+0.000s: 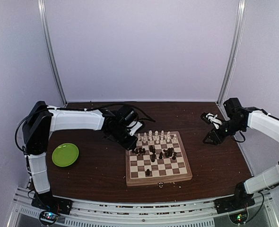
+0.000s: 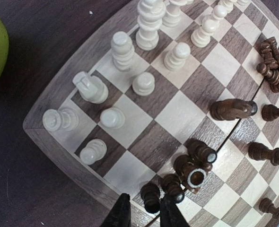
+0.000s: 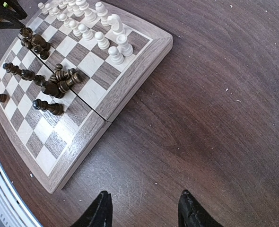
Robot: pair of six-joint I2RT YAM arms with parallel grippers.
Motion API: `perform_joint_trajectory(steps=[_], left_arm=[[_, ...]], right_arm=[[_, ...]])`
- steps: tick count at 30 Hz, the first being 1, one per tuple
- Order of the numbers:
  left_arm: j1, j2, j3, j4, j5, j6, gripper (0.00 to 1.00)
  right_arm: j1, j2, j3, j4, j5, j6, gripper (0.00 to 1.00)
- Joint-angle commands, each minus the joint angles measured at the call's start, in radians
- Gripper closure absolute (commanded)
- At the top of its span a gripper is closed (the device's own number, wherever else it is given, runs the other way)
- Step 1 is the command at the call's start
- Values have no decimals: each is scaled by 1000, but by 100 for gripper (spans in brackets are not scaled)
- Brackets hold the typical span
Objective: Set up the chess pieces on the board
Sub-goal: Pick up the pawn from the chessboard, then place the pawn at h7.
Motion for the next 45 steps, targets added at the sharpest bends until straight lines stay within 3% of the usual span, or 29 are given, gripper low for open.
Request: perform_joint_trajectory(steps=[1, 6, 17, 29, 45], left_arm=[[5, 26, 1, 14, 8, 5, 75], [5, 28, -1, 15, 13, 5, 77], [5, -22, -13, -16, 15, 22, 98], [-57, -194, -180, 38, 145, 36, 97], [-124, -138, -165, 22, 160, 44, 97]], right_arm=[[9, 9, 18, -15, 19, -12, 52], [12, 11, 19, -14, 20, -13, 52], [15, 15, 19, -18, 23, -12, 52], [22, 22, 22, -20, 27, -14, 52], [35, 32, 24, -21, 33, -14, 52]])
